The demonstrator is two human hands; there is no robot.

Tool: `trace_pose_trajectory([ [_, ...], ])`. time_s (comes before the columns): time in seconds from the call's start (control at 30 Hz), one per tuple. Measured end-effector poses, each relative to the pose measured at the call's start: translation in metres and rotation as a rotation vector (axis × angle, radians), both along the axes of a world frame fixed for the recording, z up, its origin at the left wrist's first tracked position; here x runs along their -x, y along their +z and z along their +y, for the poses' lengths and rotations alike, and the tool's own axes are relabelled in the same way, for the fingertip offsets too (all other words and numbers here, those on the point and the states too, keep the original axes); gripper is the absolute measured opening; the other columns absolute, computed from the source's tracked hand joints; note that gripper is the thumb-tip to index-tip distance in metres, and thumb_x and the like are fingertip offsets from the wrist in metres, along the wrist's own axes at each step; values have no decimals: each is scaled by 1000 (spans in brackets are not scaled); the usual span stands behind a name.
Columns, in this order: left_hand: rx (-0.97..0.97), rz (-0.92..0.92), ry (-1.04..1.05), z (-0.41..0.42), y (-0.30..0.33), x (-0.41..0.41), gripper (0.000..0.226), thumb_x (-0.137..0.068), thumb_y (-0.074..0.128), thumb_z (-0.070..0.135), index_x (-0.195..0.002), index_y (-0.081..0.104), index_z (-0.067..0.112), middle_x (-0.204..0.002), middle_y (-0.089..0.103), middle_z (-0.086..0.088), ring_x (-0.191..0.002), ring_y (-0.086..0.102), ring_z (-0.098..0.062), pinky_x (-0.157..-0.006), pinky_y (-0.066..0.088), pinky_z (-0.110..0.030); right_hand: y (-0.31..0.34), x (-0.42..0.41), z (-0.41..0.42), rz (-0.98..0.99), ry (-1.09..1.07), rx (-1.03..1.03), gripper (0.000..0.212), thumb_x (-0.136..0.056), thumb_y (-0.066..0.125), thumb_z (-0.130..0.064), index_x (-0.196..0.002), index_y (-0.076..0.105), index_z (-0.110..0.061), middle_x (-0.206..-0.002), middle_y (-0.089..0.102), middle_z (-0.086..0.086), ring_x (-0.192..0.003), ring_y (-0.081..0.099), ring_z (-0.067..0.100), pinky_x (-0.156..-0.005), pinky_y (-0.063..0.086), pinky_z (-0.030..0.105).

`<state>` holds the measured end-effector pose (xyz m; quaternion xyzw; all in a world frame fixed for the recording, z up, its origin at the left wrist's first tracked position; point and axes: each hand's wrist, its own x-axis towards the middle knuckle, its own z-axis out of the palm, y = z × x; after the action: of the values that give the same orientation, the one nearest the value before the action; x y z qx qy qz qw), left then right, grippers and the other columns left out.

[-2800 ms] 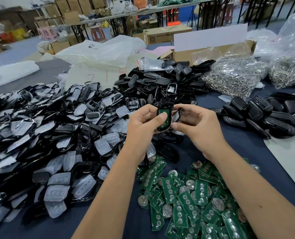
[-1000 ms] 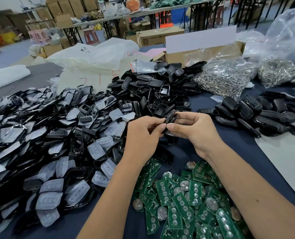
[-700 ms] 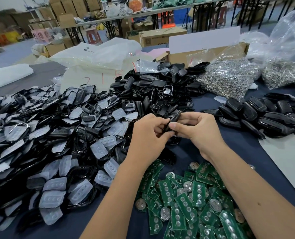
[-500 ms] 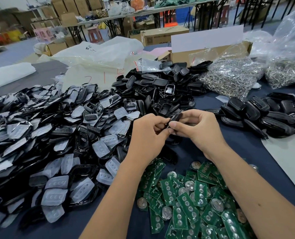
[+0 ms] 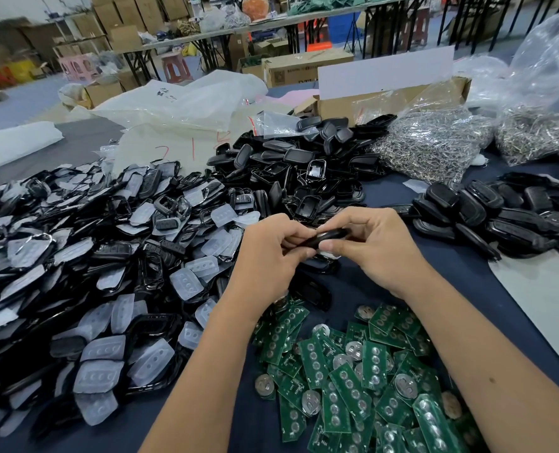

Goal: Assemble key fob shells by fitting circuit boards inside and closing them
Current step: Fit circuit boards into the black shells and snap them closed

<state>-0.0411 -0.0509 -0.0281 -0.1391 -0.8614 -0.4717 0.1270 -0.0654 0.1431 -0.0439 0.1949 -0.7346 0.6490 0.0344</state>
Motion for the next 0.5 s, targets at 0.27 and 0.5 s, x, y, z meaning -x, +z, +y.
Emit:
trace_pose_trajectory([
  [0.27,97,110,89,7,-9,1,36,-76,84,-2,-103,76,19,-89,71,15,-88,68,0,-80,59,-21,0,-3,-8,128,-90,-180,20,-79,88,-2,-91,77,-13,-90,75,1,-84,74,20,-79,60,45],
  [0.5,81,136,113,13,-11,6,45,-77,77,-5,-107,73,29,-88,68,15,-81,68,-4,-74,61,-32,-4,0,-11,131,-184,-146,23,-78,91,-11,-95,79,-20,-84,74,-2,-68,65,14,-64,53,30],
])
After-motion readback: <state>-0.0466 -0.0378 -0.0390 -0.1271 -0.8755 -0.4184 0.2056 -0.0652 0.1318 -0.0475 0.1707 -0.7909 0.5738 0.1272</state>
